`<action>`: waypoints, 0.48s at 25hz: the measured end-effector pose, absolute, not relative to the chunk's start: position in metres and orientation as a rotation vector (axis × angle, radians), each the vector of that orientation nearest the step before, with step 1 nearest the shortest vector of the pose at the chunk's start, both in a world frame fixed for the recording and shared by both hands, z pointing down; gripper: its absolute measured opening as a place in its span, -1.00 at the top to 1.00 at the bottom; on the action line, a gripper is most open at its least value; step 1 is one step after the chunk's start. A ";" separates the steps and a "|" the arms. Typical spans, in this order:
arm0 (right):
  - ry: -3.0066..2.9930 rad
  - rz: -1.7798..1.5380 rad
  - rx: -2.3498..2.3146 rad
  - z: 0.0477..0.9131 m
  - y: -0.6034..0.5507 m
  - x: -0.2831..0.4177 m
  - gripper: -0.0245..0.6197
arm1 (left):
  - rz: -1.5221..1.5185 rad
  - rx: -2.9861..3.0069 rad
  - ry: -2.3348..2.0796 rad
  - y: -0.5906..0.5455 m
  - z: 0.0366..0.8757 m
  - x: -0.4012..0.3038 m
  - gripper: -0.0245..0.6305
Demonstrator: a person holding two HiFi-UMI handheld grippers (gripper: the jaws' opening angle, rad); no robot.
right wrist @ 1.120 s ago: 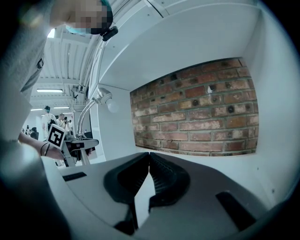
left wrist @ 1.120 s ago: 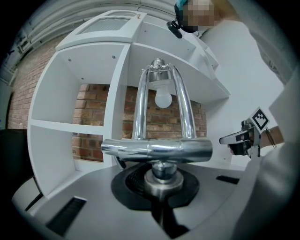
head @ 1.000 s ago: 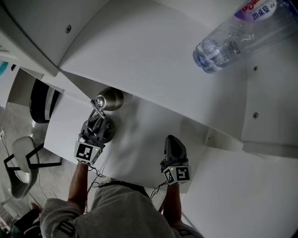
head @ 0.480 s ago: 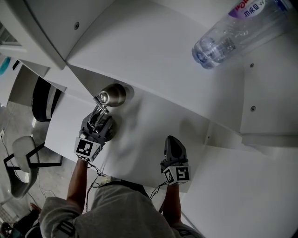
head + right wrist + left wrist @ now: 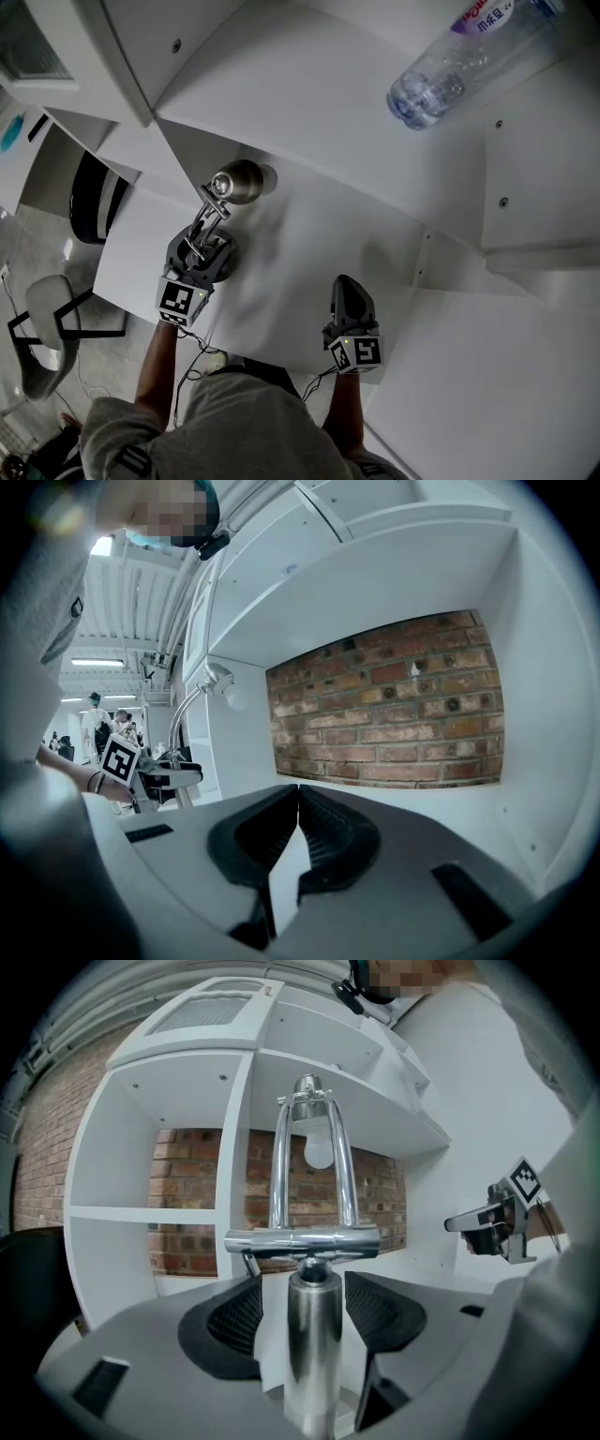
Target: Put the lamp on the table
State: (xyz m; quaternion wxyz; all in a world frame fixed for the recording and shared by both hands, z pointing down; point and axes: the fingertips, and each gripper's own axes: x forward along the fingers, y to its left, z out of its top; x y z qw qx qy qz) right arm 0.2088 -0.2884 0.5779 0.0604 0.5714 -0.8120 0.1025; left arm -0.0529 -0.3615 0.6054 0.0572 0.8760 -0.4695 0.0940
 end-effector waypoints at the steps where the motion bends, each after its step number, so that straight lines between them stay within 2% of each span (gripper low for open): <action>1: -2.456 0.313 1.733 0.577 -0.286 0.208 0.85 | 0.293 2.657 -1.423 -0.360 0.605 -0.054 0.11; 12: -2.461 0.306 1.752 0.567 -0.265 0.193 0.85 | 0.315 2.633 -1.432 -0.330 0.602 -0.068 0.11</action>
